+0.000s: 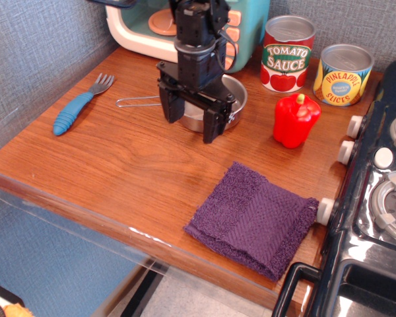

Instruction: Place the silver pan on the purple cloth.

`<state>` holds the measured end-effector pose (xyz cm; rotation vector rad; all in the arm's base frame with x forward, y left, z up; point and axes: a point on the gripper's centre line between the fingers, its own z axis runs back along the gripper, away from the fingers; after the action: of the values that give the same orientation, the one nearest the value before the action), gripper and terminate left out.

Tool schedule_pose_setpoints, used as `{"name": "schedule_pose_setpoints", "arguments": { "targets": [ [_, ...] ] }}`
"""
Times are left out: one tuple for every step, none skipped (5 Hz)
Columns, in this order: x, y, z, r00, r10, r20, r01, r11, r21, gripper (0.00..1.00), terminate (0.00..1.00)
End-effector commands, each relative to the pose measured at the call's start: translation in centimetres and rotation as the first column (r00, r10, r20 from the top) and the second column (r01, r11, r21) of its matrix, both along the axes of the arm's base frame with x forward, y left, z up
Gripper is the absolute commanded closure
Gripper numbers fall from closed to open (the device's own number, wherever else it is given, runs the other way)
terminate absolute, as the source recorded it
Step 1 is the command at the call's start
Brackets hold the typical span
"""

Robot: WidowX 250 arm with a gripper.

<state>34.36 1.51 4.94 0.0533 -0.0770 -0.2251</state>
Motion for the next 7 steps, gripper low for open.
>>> {"name": "schedule_pose_setpoints", "arguments": {
  "targets": [
    [5.7,-1.6,3.0,0.993,-0.011,0.116,0.011,1.0,0.0,0.0,0.0],
    [8.4,-1.5,2.5,0.992,0.04,0.116,-0.036,0.999,-0.037,0.0,0.0],
    [9.7,-1.3,0.9,0.994,0.086,0.073,-0.081,0.994,-0.067,0.0,0.0],
    [9.8,-0.7,-1.2,0.989,0.149,0.019,-0.146,0.985,-0.091,0.0,0.0],
    [9.3,-0.7,-2.4,0.979,0.202,-0.021,-0.203,0.973,-0.114,0.0,0.0],
    [8.3,-0.8,-3.4,0.976,0.209,-0.053,-0.214,0.972,-0.093,1.0,0.0],
    [8.1,-0.7,-2.6,0.979,0.2,-0.035,-0.202,0.978,-0.047,1.0,0.0]
  ]
}}
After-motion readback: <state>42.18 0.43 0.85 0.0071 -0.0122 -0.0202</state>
